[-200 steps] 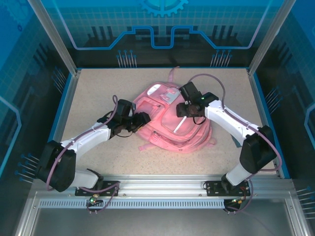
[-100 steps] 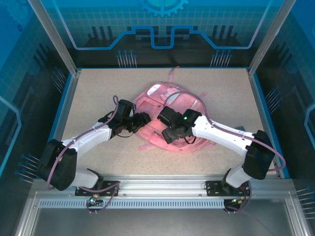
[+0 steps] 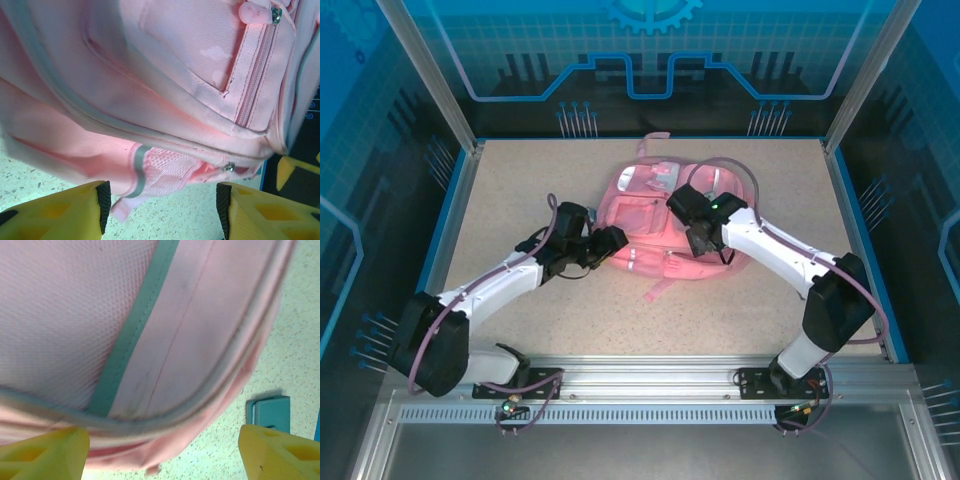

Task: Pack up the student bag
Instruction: Rotate the student bag at the top-center of the table.

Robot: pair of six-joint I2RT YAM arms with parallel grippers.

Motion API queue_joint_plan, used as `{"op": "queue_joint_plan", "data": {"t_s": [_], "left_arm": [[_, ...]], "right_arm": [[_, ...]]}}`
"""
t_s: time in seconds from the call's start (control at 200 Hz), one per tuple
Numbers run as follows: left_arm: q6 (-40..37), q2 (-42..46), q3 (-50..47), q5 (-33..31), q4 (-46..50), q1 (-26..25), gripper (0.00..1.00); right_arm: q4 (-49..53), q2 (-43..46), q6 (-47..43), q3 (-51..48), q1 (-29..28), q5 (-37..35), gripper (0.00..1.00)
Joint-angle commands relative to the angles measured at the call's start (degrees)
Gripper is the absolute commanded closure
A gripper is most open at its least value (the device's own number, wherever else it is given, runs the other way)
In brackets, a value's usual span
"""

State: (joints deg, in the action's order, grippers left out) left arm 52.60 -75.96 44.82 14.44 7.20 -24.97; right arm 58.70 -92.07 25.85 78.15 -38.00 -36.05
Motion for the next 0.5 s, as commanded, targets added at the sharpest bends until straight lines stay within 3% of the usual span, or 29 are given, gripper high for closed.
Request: {"op": "queue_joint_plan", "data": {"t_s": [0.0, 0.14, 0.275, 0.495], "left_arm": [[0.25, 1.82, -1.55, -0.61, 1.67, -0.23, 0.40], [0.42, 2.49, -2.04, -2.76, 2.48, -0.25, 0.38], [0.84, 2.36, -2.00, -3.36, 2.27, -0.24, 0.36], [0.93, 2.32, -1.55, -3.14, 2.51, -0.25, 0.34]], "right_arm": [[-0.34, 3.53, 2.03, 1.45, -2.54, 3.90, 0.22], [-2.83, 7.02, 11.12, -2.44, -8.45, 12.81, 0.30], [-9.57, 6.56, 22.29, -7.40, -12.42, 18.14, 0.47], [-15.07, 0.40, 30.39, -8.80, -13.42, 16.77, 0.61]]}}
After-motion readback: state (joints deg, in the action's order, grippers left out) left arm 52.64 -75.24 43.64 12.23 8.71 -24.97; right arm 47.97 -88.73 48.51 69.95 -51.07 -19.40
